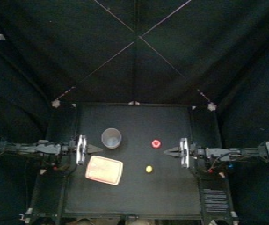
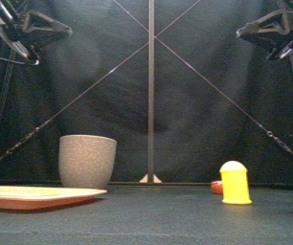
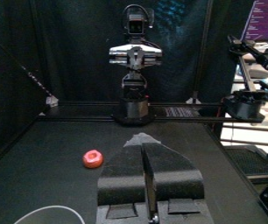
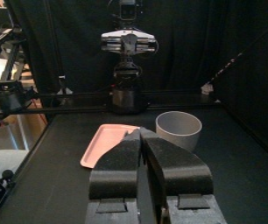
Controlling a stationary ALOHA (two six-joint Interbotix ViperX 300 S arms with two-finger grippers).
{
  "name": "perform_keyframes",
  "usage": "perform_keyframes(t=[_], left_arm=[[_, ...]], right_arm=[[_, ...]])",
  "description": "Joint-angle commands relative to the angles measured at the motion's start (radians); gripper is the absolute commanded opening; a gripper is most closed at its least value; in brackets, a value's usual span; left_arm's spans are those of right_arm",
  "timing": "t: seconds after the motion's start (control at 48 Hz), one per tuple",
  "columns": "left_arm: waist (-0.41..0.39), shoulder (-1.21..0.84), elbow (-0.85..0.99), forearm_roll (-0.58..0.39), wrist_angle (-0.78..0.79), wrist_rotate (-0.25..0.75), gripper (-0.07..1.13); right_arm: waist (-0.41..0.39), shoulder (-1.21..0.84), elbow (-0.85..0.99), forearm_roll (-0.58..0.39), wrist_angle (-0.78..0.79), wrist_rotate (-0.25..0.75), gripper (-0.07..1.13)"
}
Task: Pick the yellow can then place it in the grey bowl
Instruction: Pick the yellow can
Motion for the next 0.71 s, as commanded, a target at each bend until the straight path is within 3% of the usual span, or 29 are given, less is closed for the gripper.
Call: perform_keyframes(t=[0.021, 0.458, 0.562, 0.708], left_arm=[[0.000, 0.011, -0.012, -0.002, -0.003, 0.002, -0.05], [-0.002, 0.014, 0.000, -0.002, -0.003, 0.002, -0.03], [-0.002, 0.012, 0.000, -0.002, -0.003, 0.002, -0.03], [-0.008, 0.012, 0.000, -0.002, -0.003, 0.000, -0.03]], right_arm=[[-0.005, 0.037, 0.006, -0.003, 0.000, 0.000, 0.02], [-0.008, 0.388, -0.011, 0.040, -0.057, 0.006, 0.06], [0.012, 0.454, -0.031, 0.091, -0.109, 0.009, 0.22], [0.057, 0.488, -0.061, 0.158, -0.147, 0.000, 0.54]])
